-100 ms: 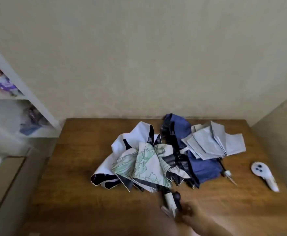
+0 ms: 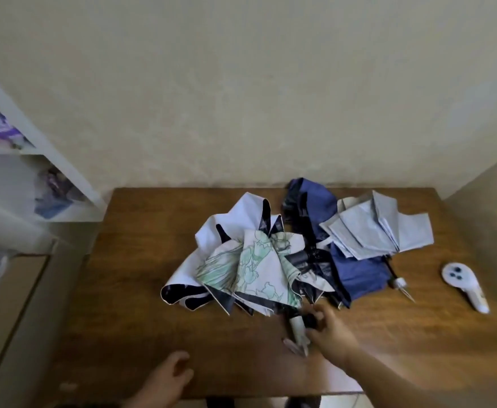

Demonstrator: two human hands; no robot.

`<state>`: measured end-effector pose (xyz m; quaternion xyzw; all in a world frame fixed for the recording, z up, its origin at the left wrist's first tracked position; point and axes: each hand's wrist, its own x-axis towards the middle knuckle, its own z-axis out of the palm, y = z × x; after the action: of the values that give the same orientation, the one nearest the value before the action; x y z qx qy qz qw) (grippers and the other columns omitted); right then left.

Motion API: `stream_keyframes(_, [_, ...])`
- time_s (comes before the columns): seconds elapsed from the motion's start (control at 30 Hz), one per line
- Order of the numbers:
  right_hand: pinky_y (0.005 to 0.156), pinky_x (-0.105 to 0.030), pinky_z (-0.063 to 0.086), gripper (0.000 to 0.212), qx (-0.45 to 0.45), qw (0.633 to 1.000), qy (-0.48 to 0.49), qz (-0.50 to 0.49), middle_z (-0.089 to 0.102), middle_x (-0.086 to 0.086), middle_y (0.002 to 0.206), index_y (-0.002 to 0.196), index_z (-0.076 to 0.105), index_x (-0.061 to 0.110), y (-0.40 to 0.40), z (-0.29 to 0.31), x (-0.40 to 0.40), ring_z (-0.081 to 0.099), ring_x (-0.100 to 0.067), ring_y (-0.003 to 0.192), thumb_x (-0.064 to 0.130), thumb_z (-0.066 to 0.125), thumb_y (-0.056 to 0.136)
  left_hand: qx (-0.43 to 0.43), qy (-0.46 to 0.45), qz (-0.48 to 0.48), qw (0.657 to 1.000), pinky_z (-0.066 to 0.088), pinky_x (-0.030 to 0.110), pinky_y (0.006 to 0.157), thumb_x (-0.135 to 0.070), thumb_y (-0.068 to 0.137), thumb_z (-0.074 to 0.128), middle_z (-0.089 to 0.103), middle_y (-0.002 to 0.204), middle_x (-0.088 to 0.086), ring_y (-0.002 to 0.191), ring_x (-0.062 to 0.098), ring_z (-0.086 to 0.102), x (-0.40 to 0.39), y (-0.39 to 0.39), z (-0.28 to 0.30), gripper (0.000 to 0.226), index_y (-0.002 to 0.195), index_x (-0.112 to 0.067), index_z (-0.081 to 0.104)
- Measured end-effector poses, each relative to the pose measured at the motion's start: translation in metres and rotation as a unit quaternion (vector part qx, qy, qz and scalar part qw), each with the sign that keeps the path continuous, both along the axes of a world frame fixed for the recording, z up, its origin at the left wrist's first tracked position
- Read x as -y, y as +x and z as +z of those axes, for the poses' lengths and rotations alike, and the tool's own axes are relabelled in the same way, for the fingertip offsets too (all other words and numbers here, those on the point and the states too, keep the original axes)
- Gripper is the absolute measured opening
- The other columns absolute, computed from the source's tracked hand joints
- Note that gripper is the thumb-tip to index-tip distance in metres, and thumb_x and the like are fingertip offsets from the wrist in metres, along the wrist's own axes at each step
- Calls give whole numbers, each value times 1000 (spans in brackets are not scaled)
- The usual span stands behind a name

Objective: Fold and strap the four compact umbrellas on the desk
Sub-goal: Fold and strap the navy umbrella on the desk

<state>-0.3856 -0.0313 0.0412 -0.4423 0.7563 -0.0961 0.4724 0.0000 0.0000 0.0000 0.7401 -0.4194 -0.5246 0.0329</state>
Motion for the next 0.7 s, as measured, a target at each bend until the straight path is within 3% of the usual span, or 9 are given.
stream_keyframes(0.07, [84,-33,51,62,-48,999,-14,-5,61,0,126,134,49,34,11,6,21,64,-22,107,40,78,79,18,-15,26,999,59,36,86,-32,97,70,65,112,-3,94,20,69,36,-13,22,24,115,-39,57])
stream_keyframes(0.13, [97,-34,45,80,-79,997,-6,-17,48,-6,138,149,39,32,27,11,28,55,-29,124,47,78,80,42,-102,33,993,55,34,76,-30,97,68,59,106,-6,90,16,65,63,-26,35,29,122,-37,55])
stream_keyframes(0.23, [106,-46,45,84,-112,992,41,-44,40,-10,143,149,32,33,41,4,32,46,-40,131,45,72,77,85,-219,-16,972,52,40,99,-33,89,74,51,131,5,112,24,59,94,-35,51,55,140,-29,53])
stream_keyframes(0.3, [104,-45,47,79,-111,988,75,-81,38,-11,143,146,35,30,46,-3,33,51,-39,123,43,72,78,113,-242,-65,961,40,42,113,-48,86,76,32,151,8,137,31,39,110,-39,56,78,153,-36,39])
stream_keyframes(0.4, [95,-34,49,61,-93,985,111,-90,38,-14,138,137,50,20,53,-10,34,52,-21,91,38,73,84,37,-205,-130,969,32,45,122,-73,78,70,7,165,-6,153,25,19,127,-49,59,109,160,-50,3])
stream_keyframes(0.47, [93,-29,47,48,-102,986,103,-79,45,-15,129,131,55,21,55,-12,36,49,-18,93,35,71,87,-58,-141,-127,980,34,44,122,-79,71,72,8,167,-11,153,20,23,136,-62,59,122,157,-55,-11])
stream_keyframes(0.57, [93,-27,47,49,-98,990,80,-61,46,-11,122,131,58,24,64,-14,46,52,-19,98,39,75,87,-144,-19,-25,989,53,50,103,-83,59,79,15,166,-16,148,25,34,146,-86,57,132,153,-65,-11])
stream_keyframes(0.63, [98,-28,44,70,-92,992,68,-47,43,-15,138,146,53,26,70,-18,61,54,-21,101,51,76,86,-177,40,64,981,63,50,85,-73,71,80,22,167,-11,137,31,48,154,-99,60,120,153,-65,-8])
stream_keyframes(0.7, [105,-32,43,74,-79,994,66,-42,43,-17,144,149,52,25,80,-20,80,53,-27,117,55,74,86,-198,68,144,967,64,52,83,-58,89,73,29,167,-1,125,33,59,167,-104,62,104,156,-62,-6])
